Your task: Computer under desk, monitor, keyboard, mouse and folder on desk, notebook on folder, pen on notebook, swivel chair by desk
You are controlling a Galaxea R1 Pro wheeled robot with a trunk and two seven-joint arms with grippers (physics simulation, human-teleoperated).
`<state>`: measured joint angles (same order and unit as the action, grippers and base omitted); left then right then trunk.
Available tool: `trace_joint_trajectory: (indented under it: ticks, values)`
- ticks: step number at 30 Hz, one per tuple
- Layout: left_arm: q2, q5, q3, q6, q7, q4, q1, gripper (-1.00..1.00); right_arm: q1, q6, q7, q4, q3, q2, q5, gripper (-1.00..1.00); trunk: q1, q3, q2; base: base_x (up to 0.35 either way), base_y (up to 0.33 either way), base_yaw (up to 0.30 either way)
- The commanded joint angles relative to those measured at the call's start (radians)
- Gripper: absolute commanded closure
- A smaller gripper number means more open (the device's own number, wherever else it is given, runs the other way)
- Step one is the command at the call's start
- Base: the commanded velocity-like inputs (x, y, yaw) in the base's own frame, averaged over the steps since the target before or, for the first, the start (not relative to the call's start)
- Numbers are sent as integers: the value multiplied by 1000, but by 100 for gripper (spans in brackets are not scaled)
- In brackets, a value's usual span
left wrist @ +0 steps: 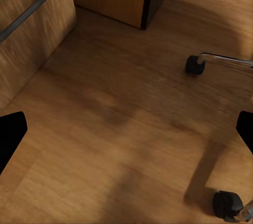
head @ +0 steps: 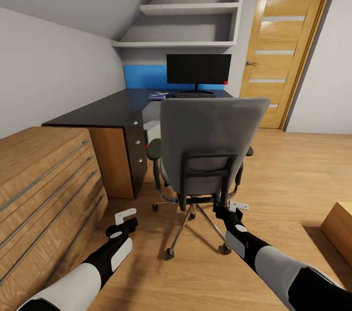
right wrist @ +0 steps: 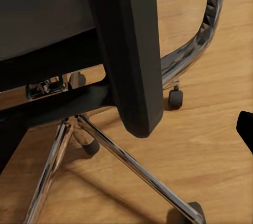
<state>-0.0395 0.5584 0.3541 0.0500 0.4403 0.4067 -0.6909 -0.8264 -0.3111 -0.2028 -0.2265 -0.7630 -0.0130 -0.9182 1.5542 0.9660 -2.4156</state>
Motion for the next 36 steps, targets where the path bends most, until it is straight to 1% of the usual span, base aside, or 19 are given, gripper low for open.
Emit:
trace_joint_trajectory:
  ticks: [1,9,17,26,36]
  values:
    - [0,10,9,5,6,0,-1,-100,0,-2,-6,-2,-9,-1,-7,-100,0,1,0,0,0,5]
    - [0,9,10,5,6,0,-1,-100,0,-2,-3,-1,-10,-1,-4,-100,0,1,0,0,0,2]
    - [0,9,10,5,6,0,-1,-100,0,-2,-3,0,-10,-1,8,-100,0,1,0,3,6,0]
    - [-2,8,11,5,5,0,-1,-100,0,-2,-3,1,-10,-1,14,-100,0,1,0,179,48,0]
    - [-3,7,11,5,6,0,-1,-100,0,-2,-3,1,-10,-1,15,-100,0,1,0,36,5,0]
